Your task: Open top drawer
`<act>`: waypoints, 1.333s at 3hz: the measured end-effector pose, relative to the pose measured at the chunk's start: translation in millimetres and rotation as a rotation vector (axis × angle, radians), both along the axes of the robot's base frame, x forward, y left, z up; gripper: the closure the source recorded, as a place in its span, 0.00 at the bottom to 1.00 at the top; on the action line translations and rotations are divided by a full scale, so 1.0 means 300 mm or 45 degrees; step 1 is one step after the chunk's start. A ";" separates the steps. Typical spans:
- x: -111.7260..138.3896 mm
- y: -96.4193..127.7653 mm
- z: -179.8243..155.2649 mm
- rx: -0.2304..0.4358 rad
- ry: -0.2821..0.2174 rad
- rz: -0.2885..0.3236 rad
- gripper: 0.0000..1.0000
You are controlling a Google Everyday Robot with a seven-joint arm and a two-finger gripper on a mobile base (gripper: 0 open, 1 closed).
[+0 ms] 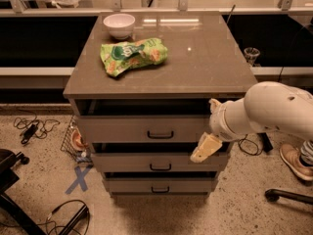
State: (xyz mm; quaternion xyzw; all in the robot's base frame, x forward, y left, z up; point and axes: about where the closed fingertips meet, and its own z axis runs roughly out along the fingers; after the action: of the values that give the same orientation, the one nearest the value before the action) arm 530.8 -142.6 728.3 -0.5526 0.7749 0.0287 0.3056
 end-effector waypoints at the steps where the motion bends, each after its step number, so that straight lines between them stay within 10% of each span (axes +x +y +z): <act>1: 0.000 0.000 0.000 0.000 0.000 0.000 0.00; 4: 0.096 -0.044 -0.161 -0.052 -0.007 0.014 0.00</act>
Offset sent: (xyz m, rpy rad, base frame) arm 0.0113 0.0004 -0.0586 -0.0181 0.0418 -0.0029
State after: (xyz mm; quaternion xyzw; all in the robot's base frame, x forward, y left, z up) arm 559.5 -155.8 680.0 -0.5630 0.7713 0.0131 0.2964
